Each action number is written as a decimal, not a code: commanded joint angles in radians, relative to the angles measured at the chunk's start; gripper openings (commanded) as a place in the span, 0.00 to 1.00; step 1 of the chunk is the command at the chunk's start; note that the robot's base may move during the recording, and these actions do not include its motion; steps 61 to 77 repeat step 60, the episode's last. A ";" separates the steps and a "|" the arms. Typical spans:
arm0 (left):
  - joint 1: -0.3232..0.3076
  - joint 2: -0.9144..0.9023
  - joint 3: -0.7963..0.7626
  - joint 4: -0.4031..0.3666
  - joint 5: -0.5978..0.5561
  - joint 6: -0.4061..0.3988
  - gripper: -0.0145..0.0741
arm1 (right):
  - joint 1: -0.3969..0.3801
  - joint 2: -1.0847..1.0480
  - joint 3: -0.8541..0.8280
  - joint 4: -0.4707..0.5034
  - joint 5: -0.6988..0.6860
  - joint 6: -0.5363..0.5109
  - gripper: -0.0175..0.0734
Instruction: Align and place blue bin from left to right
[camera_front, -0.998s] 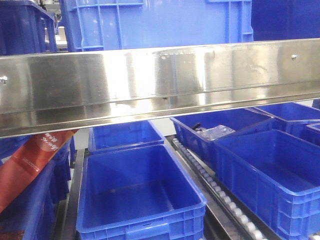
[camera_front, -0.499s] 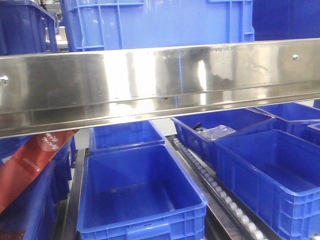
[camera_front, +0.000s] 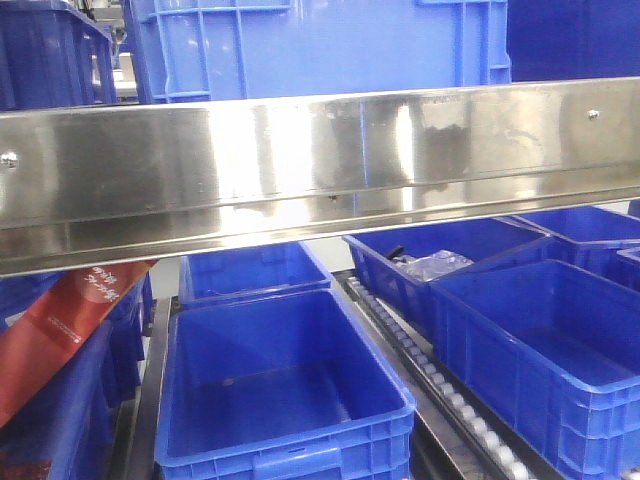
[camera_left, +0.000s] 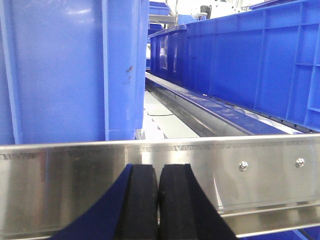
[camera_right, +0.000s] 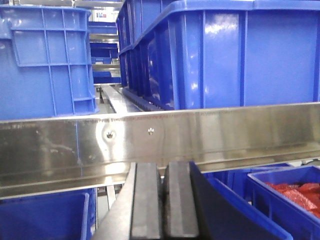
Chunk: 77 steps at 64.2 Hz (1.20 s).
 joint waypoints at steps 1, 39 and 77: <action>0.001 -0.006 -0.001 -0.005 -0.019 0.001 0.17 | -0.006 -0.003 0.000 0.000 0.002 -0.004 0.12; 0.001 -0.006 -0.001 -0.005 -0.019 0.001 0.17 | -0.006 -0.003 0.000 0.000 0.006 -0.004 0.12; 0.001 -0.006 -0.001 -0.005 -0.019 0.001 0.17 | -0.006 -0.003 0.000 0.000 0.006 -0.004 0.12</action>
